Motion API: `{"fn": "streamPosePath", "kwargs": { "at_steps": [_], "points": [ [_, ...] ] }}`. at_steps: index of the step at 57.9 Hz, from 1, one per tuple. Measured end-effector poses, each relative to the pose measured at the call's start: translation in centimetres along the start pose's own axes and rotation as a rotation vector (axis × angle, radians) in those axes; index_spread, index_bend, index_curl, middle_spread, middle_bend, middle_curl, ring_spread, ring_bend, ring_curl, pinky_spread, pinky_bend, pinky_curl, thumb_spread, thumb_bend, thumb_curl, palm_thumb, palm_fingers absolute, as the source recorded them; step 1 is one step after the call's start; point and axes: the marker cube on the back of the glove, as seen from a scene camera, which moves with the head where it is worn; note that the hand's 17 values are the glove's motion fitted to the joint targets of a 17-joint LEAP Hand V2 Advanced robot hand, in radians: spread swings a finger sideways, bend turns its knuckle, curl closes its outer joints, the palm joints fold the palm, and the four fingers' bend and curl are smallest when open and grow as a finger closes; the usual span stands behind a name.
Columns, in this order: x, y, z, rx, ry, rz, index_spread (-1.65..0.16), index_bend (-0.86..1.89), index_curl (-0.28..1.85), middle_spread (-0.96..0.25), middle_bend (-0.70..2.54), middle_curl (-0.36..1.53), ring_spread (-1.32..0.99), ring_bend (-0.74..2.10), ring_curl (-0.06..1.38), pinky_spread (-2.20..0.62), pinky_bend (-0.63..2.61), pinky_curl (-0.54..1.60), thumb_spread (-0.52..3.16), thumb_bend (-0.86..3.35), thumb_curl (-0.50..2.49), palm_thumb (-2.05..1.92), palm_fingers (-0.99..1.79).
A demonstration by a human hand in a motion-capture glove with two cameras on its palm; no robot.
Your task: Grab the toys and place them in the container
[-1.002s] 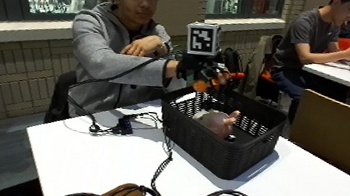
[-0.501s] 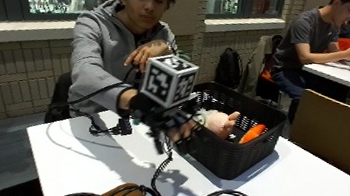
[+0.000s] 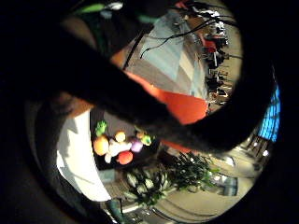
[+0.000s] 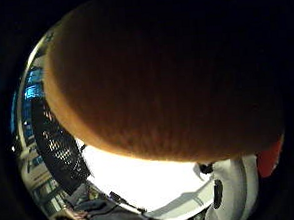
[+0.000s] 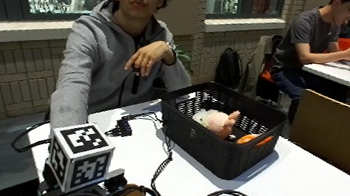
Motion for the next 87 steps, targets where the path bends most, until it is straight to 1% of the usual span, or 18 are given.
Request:
{"fn": "streamPosePath", "kwargs": {
  "at_steps": [2,5,7,10,17,26,30,35,39,41,46,51,53,62,68,75,81,87],
  "points": [
    [-0.3,0.0,-0.1,0.018,0.004,-0.001,-0.29,0.14,0.22,0.04,0.23,0.44,-0.03,0.19,0.33,0.08,0.76,0.3,1.3,0.04,0.4,0.34,-0.12],
    [-1.0,0.1,-0.6,0.038,0.02,-0.02,-0.3,0.21,0.24,0.0,0.3,0.46,-0.08,0.37,0.37,0.07,0.73,0.27,1.4,0.1,0.42,0.43,0.27],
    [-1.6,0.3,-1.2,0.06,0.035,-0.041,-0.3,0.2,0.24,-0.01,0.29,0.47,-0.11,0.42,0.36,0.06,0.7,0.25,1.44,0.12,0.42,0.47,0.33],
    [-2.8,0.8,-2.3,0.12,0.036,-0.08,-0.29,0.16,0.25,-0.04,0.34,0.5,-0.15,0.6,0.43,0.04,0.73,0.26,1.49,0.18,0.45,0.56,0.5],
    [-7.3,2.2,-8.6,0.314,-0.038,-0.243,-0.29,0.17,0.28,-0.08,0.35,0.56,-0.23,0.77,0.54,-0.03,0.86,0.32,1.5,0.24,0.51,0.68,0.5],
    [-17.9,7.3,-18.1,0.56,0.071,-0.53,-0.3,0.2,0.33,-0.13,0.38,0.65,-0.31,0.87,0.62,-0.11,0.96,0.37,1.45,0.27,0.58,0.77,0.46],
    [-22.8,9.4,-21.3,0.582,0.027,-0.727,-0.3,0.21,0.36,-0.14,0.4,0.68,-0.33,0.9,0.65,-0.13,0.98,0.38,1.43,0.26,0.61,0.79,0.44],
    [-28.4,10.1,-23.7,0.586,-0.007,-0.786,-0.3,0.24,0.39,-0.16,0.42,0.73,-0.36,0.92,0.67,-0.15,1.01,0.4,1.4,0.26,0.63,0.79,0.42],
    [-32.9,10.5,-24.8,0.523,-0.138,-0.706,-0.3,0.25,0.42,-0.17,0.43,0.76,-0.37,0.94,0.7,-0.15,1.03,0.41,1.38,0.24,0.65,0.79,0.4],
    [-34.2,10.2,-24.8,0.529,-0.088,-0.685,-0.3,0.26,0.43,-0.17,0.44,0.78,-0.38,0.95,0.71,-0.16,1.03,0.41,1.37,0.24,0.66,0.79,0.39],
    [-35.4,9.6,-24.0,0.535,0.15,-0.766,-0.3,0.26,0.46,-0.17,0.46,0.81,-0.37,0.95,0.72,-0.12,0.99,0.41,1.43,0.21,0.62,0.71,0.3],
    [-36.0,9.6,-23.3,0.476,0.276,-0.693,-0.3,0.17,0.46,-0.12,0.39,0.76,-0.27,0.56,0.65,-0.04,1.03,0.42,1.43,0.11,0.55,0.56,-0.27],
    [-35.9,9.8,-23.0,0.453,0.284,-0.681,-0.3,0.1,0.42,-0.09,0.32,0.72,-0.23,0.43,0.6,-0.01,1.02,0.4,1.4,0.06,0.51,0.47,-0.39],
    [-31.5,9.9,-21.3,0.393,0.305,-0.621,-0.27,0.03,0.29,-0.05,0.16,0.61,-0.14,0.18,0.47,0.03,0.92,0.36,1.36,-0.02,0.44,0.35,-0.33],
    [-26.4,10.1,-19.6,0.331,0.339,-0.526,-0.27,0.08,0.26,-0.03,0.16,0.56,-0.13,0.18,0.44,0.04,0.87,0.34,1.39,0.0,0.43,0.37,-0.22],
    [-20.2,12.0,-17.3,0.294,0.361,-0.506,-0.28,0.11,0.24,-0.02,0.16,0.51,-0.12,0.19,0.44,0.04,0.86,0.34,1.45,0.01,0.41,0.4,-0.14],
    [-15.9,15.6,-15.3,0.254,0.299,-0.446,-0.28,0.13,0.24,-0.02,0.16,0.48,-0.12,0.19,0.43,0.04,0.84,0.33,1.49,0.02,0.39,0.4,-0.12],
    [-10.8,18.3,-13.9,0.254,0.151,-0.32,-0.29,0.15,0.25,-0.01,0.15,0.45,-0.12,0.18,0.42,0.05,0.83,0.33,1.53,0.02,0.38,0.4,-0.11]
  ]
}}
